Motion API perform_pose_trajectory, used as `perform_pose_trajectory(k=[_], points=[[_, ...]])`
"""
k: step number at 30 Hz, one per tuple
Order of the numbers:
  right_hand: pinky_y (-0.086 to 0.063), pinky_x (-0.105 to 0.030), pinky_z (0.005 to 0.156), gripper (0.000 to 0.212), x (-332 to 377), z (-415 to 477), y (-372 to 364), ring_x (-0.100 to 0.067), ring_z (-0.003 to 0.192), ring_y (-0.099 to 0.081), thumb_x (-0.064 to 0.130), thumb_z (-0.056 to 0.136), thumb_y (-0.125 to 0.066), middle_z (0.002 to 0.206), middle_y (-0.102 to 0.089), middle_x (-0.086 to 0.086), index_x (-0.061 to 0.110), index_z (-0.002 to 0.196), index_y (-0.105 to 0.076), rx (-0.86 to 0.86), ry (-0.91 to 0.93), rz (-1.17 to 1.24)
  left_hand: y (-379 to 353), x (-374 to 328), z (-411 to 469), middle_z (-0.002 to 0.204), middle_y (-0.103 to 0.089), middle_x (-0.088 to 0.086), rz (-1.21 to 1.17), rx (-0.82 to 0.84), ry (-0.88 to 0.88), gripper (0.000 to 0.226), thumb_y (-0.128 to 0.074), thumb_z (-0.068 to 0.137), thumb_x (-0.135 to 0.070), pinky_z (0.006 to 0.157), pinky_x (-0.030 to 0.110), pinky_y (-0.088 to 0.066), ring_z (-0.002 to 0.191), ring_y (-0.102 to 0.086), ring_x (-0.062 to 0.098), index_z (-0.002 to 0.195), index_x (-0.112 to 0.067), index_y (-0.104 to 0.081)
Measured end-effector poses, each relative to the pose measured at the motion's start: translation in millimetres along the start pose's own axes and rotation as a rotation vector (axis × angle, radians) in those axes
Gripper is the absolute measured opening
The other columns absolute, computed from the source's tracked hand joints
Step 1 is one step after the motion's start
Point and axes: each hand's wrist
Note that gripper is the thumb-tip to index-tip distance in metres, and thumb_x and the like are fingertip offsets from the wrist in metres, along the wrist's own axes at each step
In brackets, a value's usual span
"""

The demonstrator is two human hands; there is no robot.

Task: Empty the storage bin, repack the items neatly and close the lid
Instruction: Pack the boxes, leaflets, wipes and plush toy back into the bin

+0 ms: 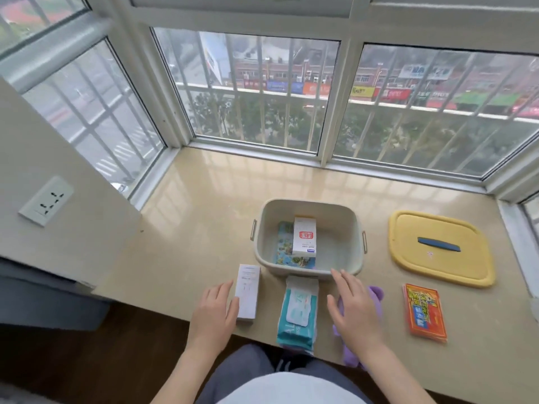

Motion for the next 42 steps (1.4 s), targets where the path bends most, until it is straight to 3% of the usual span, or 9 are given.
perform_pose_trajectory(k=[6, 9, 17, 22, 25, 27, 31, 36, 42], points=[[-0.034, -0.019, 0.101, 0.051, 18, -2, -16, -0.014, 0.122, -0.053, 0.017, 0.086, -0.068, 0.131, -0.060, -0.002, 0.015, 0.136, -0.054, 0.005, -0.098, 0.056, 8, 29, 2, 0.129, -0.057, 0.000, -0.074, 0.053, 0.072, 0.056, -0.032, 0.094, -0.046, 0.099, 0.029, -0.042, 0.120, -0.049, 0.015, 0.139, -0.016, -0.048], [-0.041, -0.026, 0.103, 0.052, 21, -3, -36, -0.017, 0.125, -0.052, 0.021, 0.088, -0.066, 0.134, -0.057, -0.003, 0.016, 0.138, -0.052, 0.037, -0.155, 0.075, 6, 46, 16, 0.133, -0.054, 0.000, -0.117, 0.105, 0.066, 0.046, -0.045, 0.098, -0.032, 0.102, 0.027, -0.037, 0.123, -0.046, 0.014, 0.141, -0.016, -0.044], [-0.039, -0.039, 0.108, 0.061, -7, -1, -126, -0.021, 0.127, -0.046, 0.031, 0.090, -0.060, 0.137, -0.048, -0.004, 0.023, 0.146, -0.037, 0.244, -0.430, 0.176, -59, 84, 69, 0.148, -0.037, 0.000, -0.183, 0.382, 0.115, 0.059, -0.048, 0.098, -0.035, 0.109, 0.031, -0.028, 0.136, -0.031, 0.015, 0.150, -0.016, -0.027], [-0.041, -0.042, 0.099, 0.065, -35, 3, -173, -0.037, 0.116, -0.051, 0.040, 0.089, -0.062, 0.128, -0.047, -0.016, 0.037, 0.147, -0.032, 0.377, -0.597, 0.181, -124, 98, 92, 0.150, -0.034, 0.002, -0.390, 0.491, 0.400, 0.071, -0.058, 0.091, -0.042, 0.111, 0.042, -0.033, 0.137, -0.034, 0.018, 0.150, -0.018, -0.027], [-0.044, -0.042, 0.095, 0.073, -45, 3, -187, -0.031, 0.106, -0.053, 0.040, 0.086, -0.067, 0.121, -0.049, -0.011, 0.052, 0.143, -0.024, 0.361, -0.654, 0.296, -151, 108, 98, 0.146, -0.040, -0.001, -0.511, 0.542, 0.514, 0.080, -0.062, 0.081, -0.054, 0.108, 0.046, -0.038, 0.132, -0.042, 0.019, 0.147, -0.020, -0.031], [-0.044, -0.038, 0.097, 0.082, -48, 3, -191, -0.024, 0.110, -0.053, 0.038, 0.084, -0.071, 0.127, -0.052, -0.006, 0.051, 0.145, -0.018, 0.330, -0.695, 0.381, -167, 114, 104, 0.132, -0.050, -0.005, -0.517, 0.536, 0.526, 0.083, -0.061, 0.069, -0.064, 0.102, 0.046, -0.044, 0.122, -0.051, 0.019, 0.139, -0.025, -0.041], [-0.042, -0.029, 0.094, 0.083, -50, 5, -195, -0.017, 0.116, -0.055, 0.026, 0.083, -0.076, 0.132, -0.055, 0.000, 0.029, 0.148, -0.024, 0.293, -0.772, 0.524, -184, 120, 110, 0.120, -0.053, -0.008, -0.515, 0.514, 0.516, 0.072, -0.063, 0.065, -0.065, 0.097, 0.047, -0.048, 0.115, -0.054, 0.018, 0.127, -0.030, -0.048], [-0.053, -0.033, 0.089, 0.087, -46, 5, -198, -0.011, 0.108, -0.060, 0.028, 0.081, -0.078, 0.127, -0.056, 0.010, 0.040, 0.146, -0.022, 0.273, -0.807, 0.602, -185, 106, 108, 0.121, -0.055, -0.002, -0.591, 0.473, 0.533, 0.077, -0.067, 0.064, -0.059, 0.090, 0.045, -0.053, 0.106, -0.060, 0.012, 0.130, -0.025, -0.046], [-0.055, -0.032, 0.087, 0.091, -45, 5, -199, -0.008, 0.109, -0.060, 0.031, 0.075, -0.083, 0.125, -0.054, 0.018, 0.046, 0.143, -0.025, 0.248, -0.833, 0.653, -189, 89, 98, 0.121, -0.048, -0.001, -0.610, 0.433, 0.548, 0.057, -0.072, 0.081, -0.041, 0.085, 0.039, -0.055, 0.103, -0.058, 0.014, 0.129, -0.026, -0.045]])
Point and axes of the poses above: each hand's wrist, its own z-axis towards the middle knuckle, its own y-axis out of the back of the hand, x = y × z
